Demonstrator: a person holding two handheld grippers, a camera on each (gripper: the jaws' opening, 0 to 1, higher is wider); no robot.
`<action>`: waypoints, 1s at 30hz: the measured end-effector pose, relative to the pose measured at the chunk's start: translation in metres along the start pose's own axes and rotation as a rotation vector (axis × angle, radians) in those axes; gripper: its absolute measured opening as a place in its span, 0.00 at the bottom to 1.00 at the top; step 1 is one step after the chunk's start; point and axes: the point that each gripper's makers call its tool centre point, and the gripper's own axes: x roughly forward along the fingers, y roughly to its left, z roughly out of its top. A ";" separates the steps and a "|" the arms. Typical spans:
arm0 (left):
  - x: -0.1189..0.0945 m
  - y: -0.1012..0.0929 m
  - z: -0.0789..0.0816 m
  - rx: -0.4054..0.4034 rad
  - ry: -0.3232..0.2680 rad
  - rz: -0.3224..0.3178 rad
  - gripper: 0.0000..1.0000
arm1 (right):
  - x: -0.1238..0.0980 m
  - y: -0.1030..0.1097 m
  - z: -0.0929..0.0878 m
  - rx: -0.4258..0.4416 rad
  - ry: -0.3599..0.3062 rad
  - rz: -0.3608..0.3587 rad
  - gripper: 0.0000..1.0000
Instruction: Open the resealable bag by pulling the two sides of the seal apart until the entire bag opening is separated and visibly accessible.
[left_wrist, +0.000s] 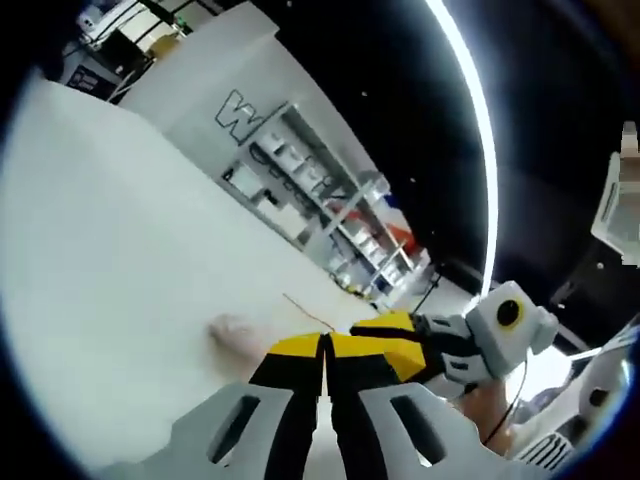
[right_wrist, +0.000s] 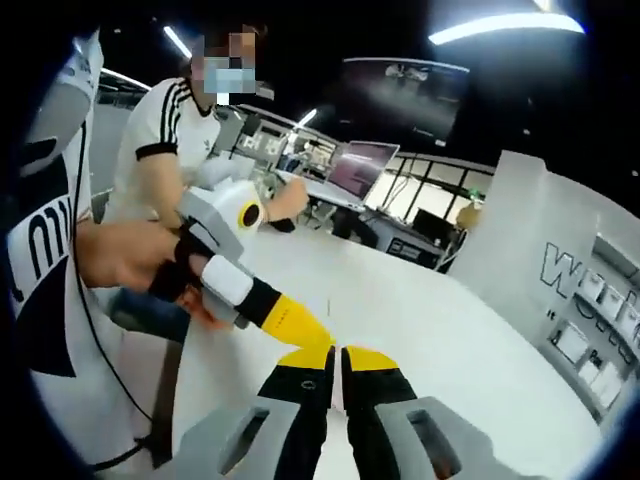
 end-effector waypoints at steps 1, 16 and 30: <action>0.000 -0.001 -0.001 0.004 0.001 0.000 0.02 | 0.001 0.002 -0.002 -0.012 0.016 0.007 0.00; -0.002 -0.005 -0.010 0.066 0.024 0.009 0.02 | 0.003 -0.001 -0.010 -0.031 0.057 0.034 0.00; -0.010 -0.003 -0.015 0.102 0.064 0.025 0.02 | 0.005 0.007 -0.013 0.100 0.087 0.078 0.00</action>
